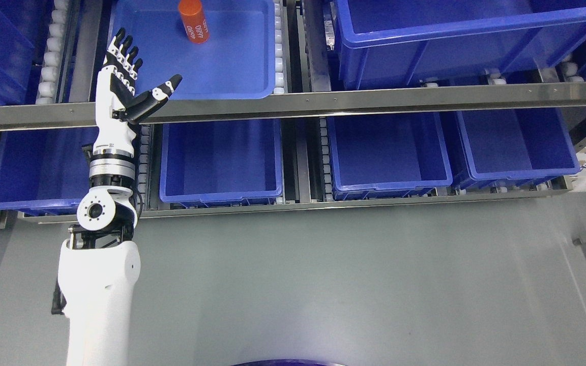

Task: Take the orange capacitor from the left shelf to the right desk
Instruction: 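Reach the left hand into the blue bin toward the orange capacitor, then close the left hand around the orange capacitor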

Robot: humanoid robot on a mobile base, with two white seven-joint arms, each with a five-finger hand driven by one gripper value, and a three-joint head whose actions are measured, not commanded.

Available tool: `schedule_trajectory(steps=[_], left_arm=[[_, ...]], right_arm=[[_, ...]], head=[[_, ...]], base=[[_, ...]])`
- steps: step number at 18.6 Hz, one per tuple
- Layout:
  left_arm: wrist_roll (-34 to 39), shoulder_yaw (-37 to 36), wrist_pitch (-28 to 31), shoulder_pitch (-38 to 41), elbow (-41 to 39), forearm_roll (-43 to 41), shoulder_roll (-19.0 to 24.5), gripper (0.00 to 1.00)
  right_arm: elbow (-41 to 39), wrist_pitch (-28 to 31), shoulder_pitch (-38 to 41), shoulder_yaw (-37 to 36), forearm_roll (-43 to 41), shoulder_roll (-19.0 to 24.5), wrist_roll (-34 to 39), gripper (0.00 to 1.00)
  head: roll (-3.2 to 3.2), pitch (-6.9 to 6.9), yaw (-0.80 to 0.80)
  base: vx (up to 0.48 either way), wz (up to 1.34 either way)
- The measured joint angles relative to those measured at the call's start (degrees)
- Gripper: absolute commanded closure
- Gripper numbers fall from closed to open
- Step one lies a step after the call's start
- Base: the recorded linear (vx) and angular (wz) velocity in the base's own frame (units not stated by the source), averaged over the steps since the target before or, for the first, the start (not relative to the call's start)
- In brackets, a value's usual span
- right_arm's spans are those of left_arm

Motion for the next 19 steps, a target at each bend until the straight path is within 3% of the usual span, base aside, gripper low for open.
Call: schedule_trajectory(steps=[8, 14, 19], left_arm=[[-0.06, -0.28, 0.19, -1.93, 1.46, -0.03, 0.78, 0.00], [-1.43, -1.79, 0.70, -9.82, 9.21, -1.37, 3.12, 0.02], [-3.39, -4.76, 1.41, -12.03, 13.83, -3.54, 4.18, 0.02]], right_arm=[[0.00, 0.01, 0.01, 0.00, 0.00, 0.00, 0.00, 0.00], [0.00, 0.13, 0.01, 0.00, 0.00, 0.00, 0.00, 0.00], [0.00, 0.20, -0.01, 0.00, 0.00, 0.00, 0.00, 0.00]], head=[[0.00, 0.00, 0.00], [0.00, 0.00, 0.00], [0.00, 0.00, 0.00]], base=[[0.022, 0.00], [0.132, 0.00], [0.135, 0.05]])
